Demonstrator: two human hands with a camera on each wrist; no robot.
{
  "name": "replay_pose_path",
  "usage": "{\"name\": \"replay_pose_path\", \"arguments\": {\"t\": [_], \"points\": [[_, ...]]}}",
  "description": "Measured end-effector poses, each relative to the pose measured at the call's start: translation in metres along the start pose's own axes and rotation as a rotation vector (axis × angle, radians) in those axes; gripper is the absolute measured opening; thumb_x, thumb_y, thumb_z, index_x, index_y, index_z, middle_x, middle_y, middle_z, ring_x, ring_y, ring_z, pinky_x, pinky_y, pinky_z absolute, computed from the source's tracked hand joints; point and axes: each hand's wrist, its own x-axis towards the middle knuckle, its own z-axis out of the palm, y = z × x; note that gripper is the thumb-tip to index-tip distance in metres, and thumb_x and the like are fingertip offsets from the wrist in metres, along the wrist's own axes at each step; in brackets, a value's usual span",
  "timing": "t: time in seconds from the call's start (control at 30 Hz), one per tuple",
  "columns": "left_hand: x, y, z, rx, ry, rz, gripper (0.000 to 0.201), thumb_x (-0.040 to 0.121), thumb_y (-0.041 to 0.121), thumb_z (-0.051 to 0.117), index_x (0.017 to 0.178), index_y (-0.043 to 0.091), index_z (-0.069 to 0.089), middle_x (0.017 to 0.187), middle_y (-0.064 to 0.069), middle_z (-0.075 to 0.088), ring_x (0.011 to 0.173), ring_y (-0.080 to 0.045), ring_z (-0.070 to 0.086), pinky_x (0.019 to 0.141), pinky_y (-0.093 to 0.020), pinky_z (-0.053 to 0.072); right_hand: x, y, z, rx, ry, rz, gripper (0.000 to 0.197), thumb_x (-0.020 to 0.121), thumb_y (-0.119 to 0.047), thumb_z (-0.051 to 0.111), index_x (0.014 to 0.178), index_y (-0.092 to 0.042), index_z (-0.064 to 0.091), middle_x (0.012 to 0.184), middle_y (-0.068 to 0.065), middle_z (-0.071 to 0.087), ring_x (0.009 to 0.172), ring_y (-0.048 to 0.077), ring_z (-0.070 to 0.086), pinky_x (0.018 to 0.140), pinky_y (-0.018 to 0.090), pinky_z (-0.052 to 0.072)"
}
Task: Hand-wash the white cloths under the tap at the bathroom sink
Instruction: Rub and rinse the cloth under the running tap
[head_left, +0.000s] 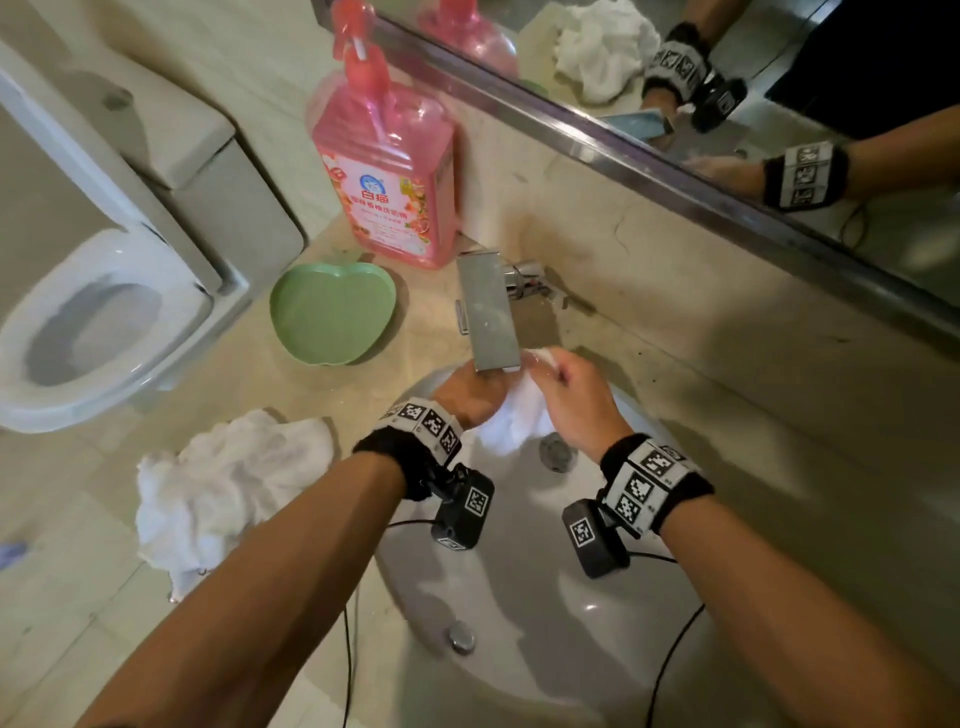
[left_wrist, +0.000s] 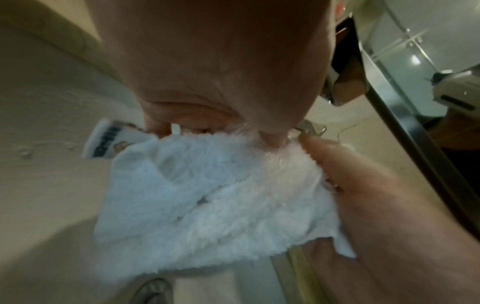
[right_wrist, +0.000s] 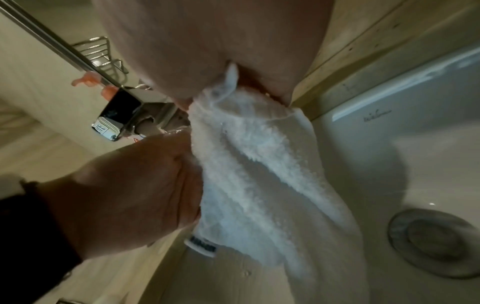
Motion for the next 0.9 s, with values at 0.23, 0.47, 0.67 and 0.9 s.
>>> {"name": "replay_pose_path", "arguments": {"t": [0.23, 0.47, 0.67, 0.9], "points": [[-0.013, -0.009, -0.031, 0.189, 0.052, 0.117, 0.023, 0.098, 0.028, 0.050, 0.103, 0.020, 0.071, 0.112, -0.013, 0.070, 0.093, -0.024, 0.064, 0.082, -0.032, 0.050, 0.001, 0.010, 0.013, -0.230, -0.172, 0.056, 0.021, 0.096, -0.017, 0.053, 0.108, -0.011, 0.069, 0.098, 0.008, 0.070, 0.092, 0.026, 0.064, 0.078, 0.032, 0.047], [-0.042, -0.025, -0.072, 0.036, 0.038, 0.071, 0.019, 0.088, 0.030, 0.065, 0.102, 0.020, 0.058, 0.090, 0.003, 0.067, 0.080, -0.019, 0.065, 0.063, -0.030, 0.052, 0.018, -0.034, 0.055, -0.090, -0.168, -0.069, 0.024, 0.095, -0.007, 0.052, 0.104, -0.007, 0.074, 0.083, 0.017, 0.072, 0.078, 0.031, 0.070, 0.067, 0.033, 0.052], [-0.039, -0.047, -0.072, 0.203, 0.142, -0.014, 0.023, 0.097, 0.030, 0.054, 0.111, 0.013, 0.061, 0.111, -0.007, 0.066, 0.098, -0.024, 0.061, 0.088, -0.035, 0.048, 0.031, -0.019, 0.049, 0.115, -0.140, 0.109, 0.015, 0.093, -0.003, 0.062, 0.087, -0.015, 0.068, 0.086, 0.009, 0.069, 0.082, 0.020, 0.061, 0.074, 0.027, 0.047], [-0.019, -0.016, -0.043, 0.050, -0.019, 0.192, 0.029, 0.096, 0.027, 0.061, 0.119, 0.011, 0.065, 0.111, -0.004, 0.069, 0.096, -0.019, 0.063, 0.083, -0.034, 0.052, 0.008, -0.011, 0.020, -0.149, -0.317, 0.022, 0.028, 0.090, -0.046, 0.069, 0.093, -0.018, 0.074, 0.080, 0.000, 0.071, 0.074, 0.012, 0.063, 0.068, 0.031, 0.047]]}}
